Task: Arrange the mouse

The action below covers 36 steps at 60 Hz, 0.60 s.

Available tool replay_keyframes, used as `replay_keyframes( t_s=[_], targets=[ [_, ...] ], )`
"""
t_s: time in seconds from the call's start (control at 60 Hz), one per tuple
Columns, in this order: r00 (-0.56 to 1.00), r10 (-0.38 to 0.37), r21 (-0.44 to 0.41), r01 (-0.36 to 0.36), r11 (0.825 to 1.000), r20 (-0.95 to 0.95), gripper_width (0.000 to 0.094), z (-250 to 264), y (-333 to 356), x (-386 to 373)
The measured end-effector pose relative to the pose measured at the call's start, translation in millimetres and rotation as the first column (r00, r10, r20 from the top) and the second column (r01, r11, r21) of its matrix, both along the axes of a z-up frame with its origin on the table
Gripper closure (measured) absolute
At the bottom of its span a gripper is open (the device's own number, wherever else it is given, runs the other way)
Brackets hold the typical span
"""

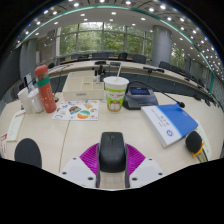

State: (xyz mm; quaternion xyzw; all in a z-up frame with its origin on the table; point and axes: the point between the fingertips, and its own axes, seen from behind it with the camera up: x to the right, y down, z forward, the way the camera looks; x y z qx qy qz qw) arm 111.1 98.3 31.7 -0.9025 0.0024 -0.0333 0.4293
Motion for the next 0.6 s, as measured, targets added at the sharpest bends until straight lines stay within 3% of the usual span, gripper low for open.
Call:
replay_keyframes(
  t_s=[0.117,0.3,0.4,0.6],
  targets=[
    [0.999,-0.034,0.08,0.033,0.996,0.012,0.0614,63,-29,-30],
    [1.0,0.006,0.15,-0.007,0.989,0.005,0.0615,129,-66,-125],
    [0.999,0.04,0.137,-0.036,0.99,-0.032,0.0615,125,-78,-191],
    [0.991,0.109,0.054,-0.105,0.993,-0.081,0.0615,56,-80,-299]
  ],
)
